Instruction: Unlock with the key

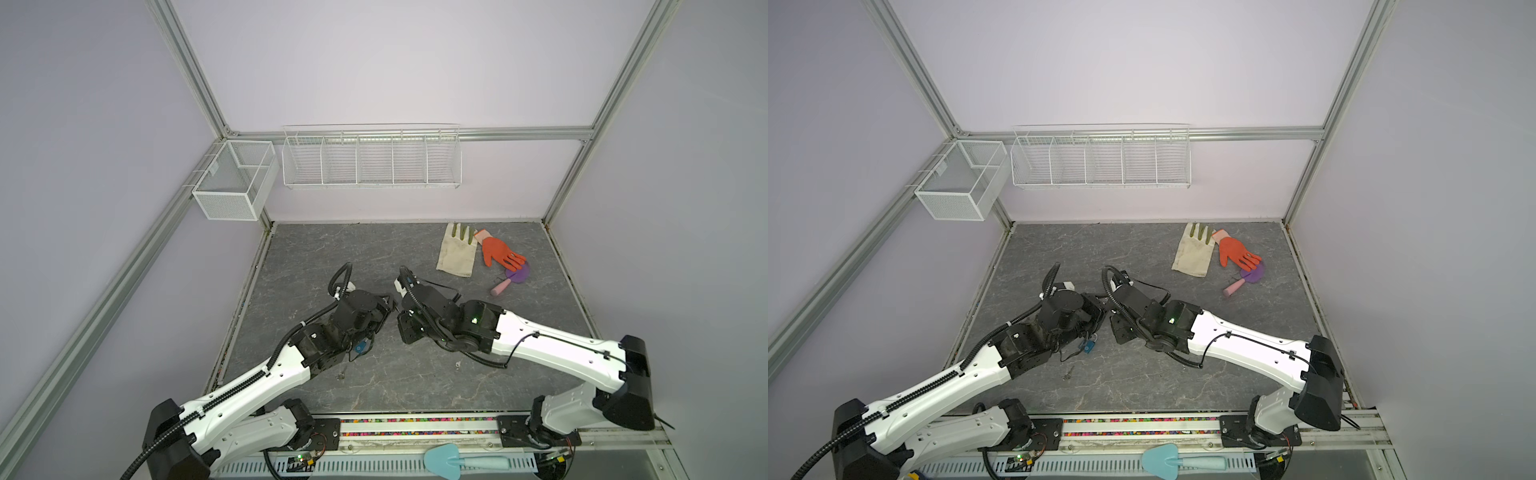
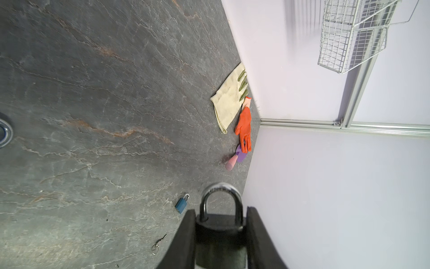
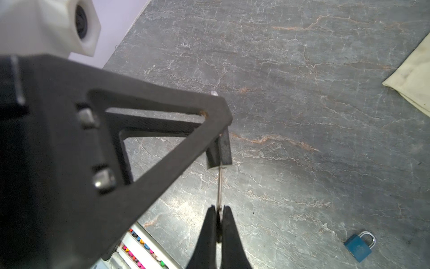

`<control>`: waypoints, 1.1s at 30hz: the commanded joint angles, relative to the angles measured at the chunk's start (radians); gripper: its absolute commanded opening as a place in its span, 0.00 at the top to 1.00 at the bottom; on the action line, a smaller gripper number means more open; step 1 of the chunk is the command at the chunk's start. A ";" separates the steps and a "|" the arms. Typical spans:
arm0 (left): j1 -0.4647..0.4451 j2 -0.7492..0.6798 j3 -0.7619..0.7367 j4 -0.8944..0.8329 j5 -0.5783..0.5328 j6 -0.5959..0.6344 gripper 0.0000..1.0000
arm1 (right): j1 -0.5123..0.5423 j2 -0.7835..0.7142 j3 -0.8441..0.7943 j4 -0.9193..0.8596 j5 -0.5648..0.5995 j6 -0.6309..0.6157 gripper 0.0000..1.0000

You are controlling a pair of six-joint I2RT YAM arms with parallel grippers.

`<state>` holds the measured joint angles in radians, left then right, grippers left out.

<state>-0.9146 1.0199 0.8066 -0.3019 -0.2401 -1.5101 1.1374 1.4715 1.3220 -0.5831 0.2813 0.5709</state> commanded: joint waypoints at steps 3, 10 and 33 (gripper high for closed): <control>-0.064 0.008 0.028 -0.009 0.078 -0.001 1.00 | -0.053 -0.041 0.000 0.261 -0.172 0.056 0.94; -0.066 -0.003 0.002 0.016 0.076 -0.009 1.00 | -0.019 -0.012 0.035 0.178 -0.049 -0.024 0.94; 0.025 -0.020 0.005 -0.053 0.018 -0.085 1.00 | 0.034 -0.044 0.011 0.079 -0.059 -0.033 0.94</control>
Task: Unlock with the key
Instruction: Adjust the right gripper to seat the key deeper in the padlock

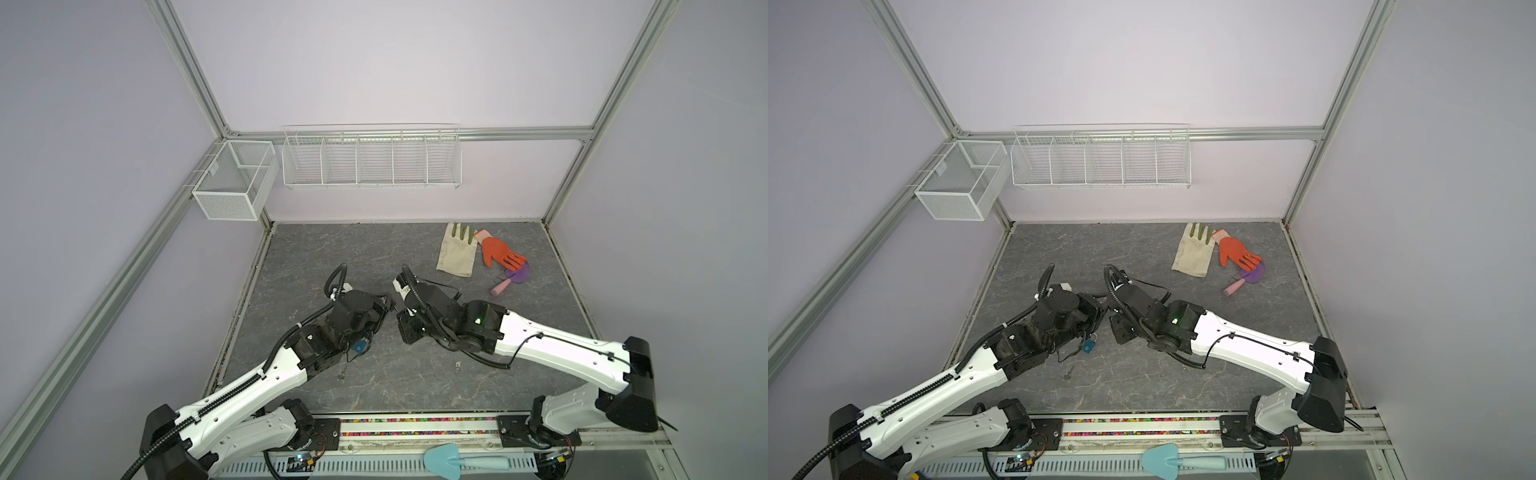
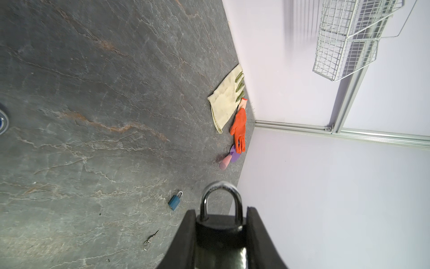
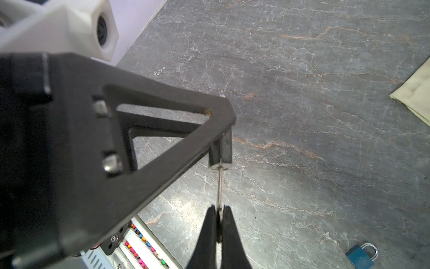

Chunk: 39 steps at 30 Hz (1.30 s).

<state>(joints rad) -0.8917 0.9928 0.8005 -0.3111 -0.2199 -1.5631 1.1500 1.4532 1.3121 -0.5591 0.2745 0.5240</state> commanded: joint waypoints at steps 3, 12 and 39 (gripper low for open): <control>0.004 0.012 0.014 -0.050 -0.012 -0.039 1.00 | 0.021 -0.016 0.024 0.041 -0.053 0.031 0.93; 0.012 0.013 0.019 -0.071 -0.025 -0.037 1.00 | -0.001 0.009 0.047 -0.068 0.023 0.065 0.94; 0.017 -0.004 0.038 -0.066 -0.042 -0.012 1.00 | -0.045 0.087 0.098 -0.097 -0.077 0.052 0.94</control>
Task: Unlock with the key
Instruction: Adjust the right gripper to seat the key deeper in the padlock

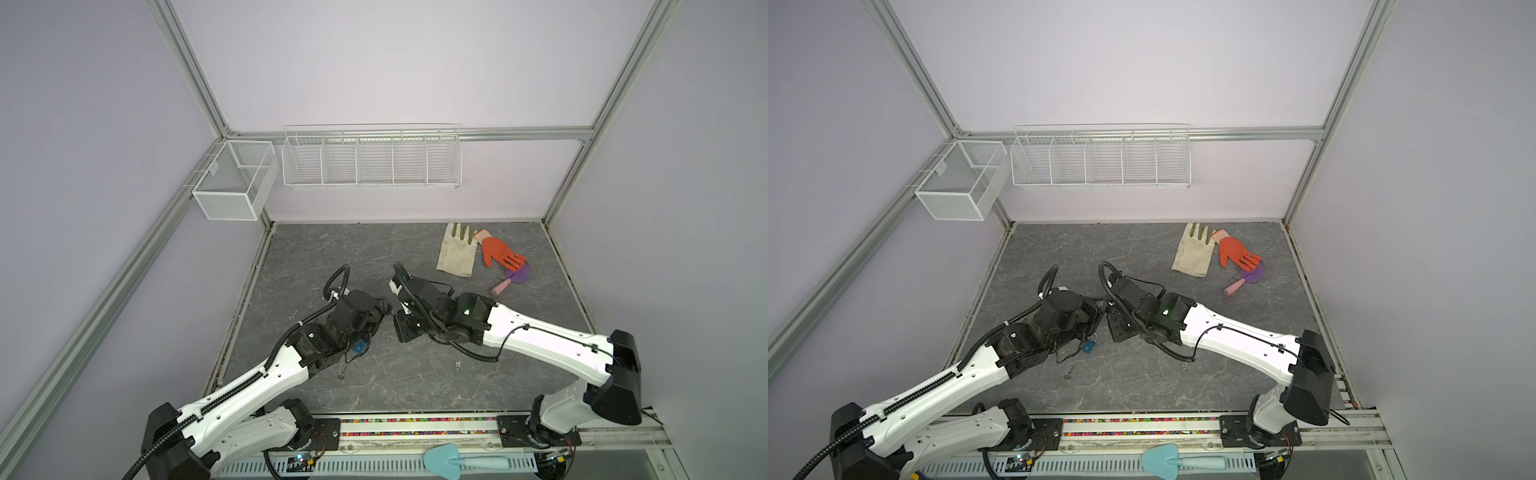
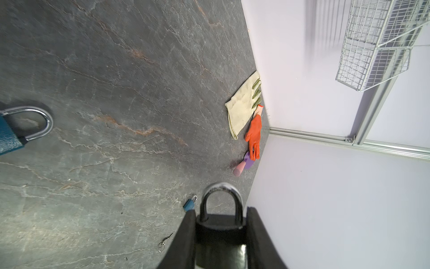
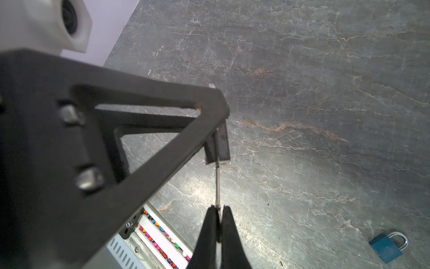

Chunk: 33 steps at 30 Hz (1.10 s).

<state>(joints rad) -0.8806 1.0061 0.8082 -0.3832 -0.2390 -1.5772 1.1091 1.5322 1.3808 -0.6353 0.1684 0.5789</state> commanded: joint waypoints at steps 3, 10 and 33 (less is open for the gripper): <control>0.006 -0.015 0.032 0.010 -0.018 0.002 1.00 | -0.007 0.020 0.039 -0.023 0.028 -0.009 0.94; 0.006 -0.019 0.028 0.018 -0.011 0.003 1.00 | -0.005 0.035 0.045 -0.034 0.044 -0.012 0.94; 0.006 -0.029 0.048 0.034 0.053 0.003 1.00 | -0.001 0.107 0.134 -0.034 0.064 0.011 0.94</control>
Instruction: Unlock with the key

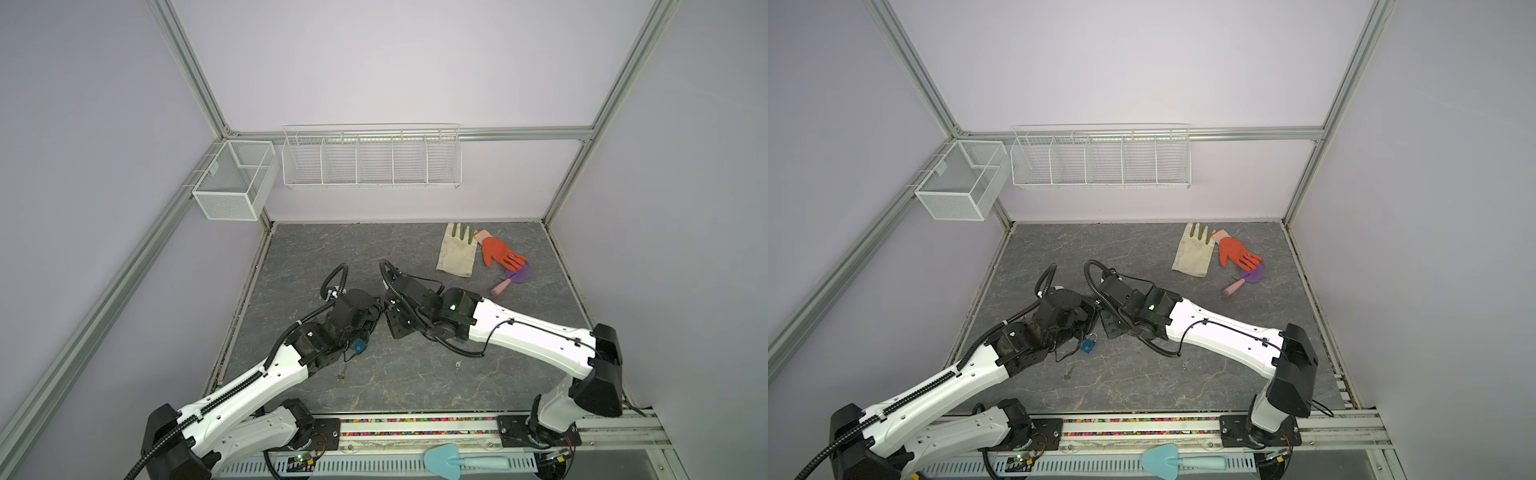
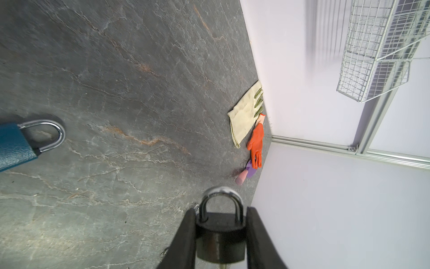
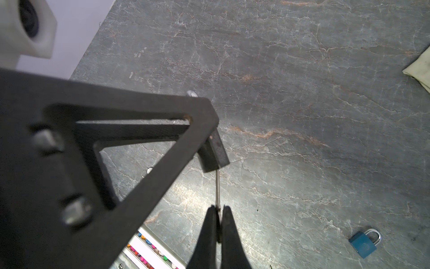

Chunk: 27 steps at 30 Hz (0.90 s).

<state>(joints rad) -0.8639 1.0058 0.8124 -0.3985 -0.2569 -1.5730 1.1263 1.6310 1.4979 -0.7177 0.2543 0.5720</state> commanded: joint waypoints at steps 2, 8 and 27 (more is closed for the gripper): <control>-0.011 -0.035 0.024 0.063 0.085 -0.017 1.00 | -0.030 -0.009 0.008 0.088 -0.068 0.034 0.93; -0.011 -0.058 -0.002 0.078 0.103 -0.027 1.00 | -0.039 -0.037 0.000 0.139 -0.074 0.003 0.94; -0.011 -0.076 -0.009 0.017 0.064 0.023 1.00 | -0.012 -0.115 -0.068 0.157 -0.046 -0.197 0.94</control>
<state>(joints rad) -0.8581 0.9333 0.8093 -0.3870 -0.2352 -1.5661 1.1080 1.5547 1.4437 -0.6434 0.2089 0.4065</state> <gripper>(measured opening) 0.284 0.066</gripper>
